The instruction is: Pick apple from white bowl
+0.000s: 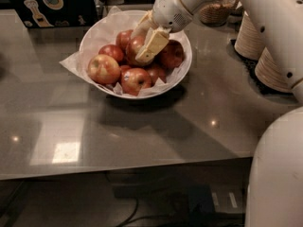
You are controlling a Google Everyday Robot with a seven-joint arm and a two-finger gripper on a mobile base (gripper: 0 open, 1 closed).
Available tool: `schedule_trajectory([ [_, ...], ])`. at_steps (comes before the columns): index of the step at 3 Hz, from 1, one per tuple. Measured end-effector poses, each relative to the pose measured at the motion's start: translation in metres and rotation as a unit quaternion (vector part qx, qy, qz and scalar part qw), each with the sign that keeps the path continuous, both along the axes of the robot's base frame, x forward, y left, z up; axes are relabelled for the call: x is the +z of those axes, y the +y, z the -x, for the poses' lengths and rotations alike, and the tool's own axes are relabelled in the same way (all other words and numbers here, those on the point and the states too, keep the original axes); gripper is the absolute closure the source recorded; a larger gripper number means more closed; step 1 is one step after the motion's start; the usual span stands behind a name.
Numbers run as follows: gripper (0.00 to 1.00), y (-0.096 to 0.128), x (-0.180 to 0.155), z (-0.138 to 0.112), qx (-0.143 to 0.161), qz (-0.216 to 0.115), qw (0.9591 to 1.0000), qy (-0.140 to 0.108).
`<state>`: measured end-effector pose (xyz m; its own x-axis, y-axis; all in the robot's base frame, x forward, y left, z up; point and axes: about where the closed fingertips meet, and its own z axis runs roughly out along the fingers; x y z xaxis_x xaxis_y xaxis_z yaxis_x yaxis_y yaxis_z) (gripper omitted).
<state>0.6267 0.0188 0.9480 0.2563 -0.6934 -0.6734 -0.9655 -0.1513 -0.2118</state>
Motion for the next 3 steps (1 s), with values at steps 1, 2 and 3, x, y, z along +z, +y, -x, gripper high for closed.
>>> schedule_trajectory([
  [1,1.00,-0.020,0.020,0.011,-0.004,-0.030,0.9989,-0.035],
  [2,1.00,-0.035,0.044,0.035,0.005,-0.065,0.9957,-0.066],
  [3,1.00,-0.035,0.044,0.035,0.005,-0.065,0.9957,-0.066],
])
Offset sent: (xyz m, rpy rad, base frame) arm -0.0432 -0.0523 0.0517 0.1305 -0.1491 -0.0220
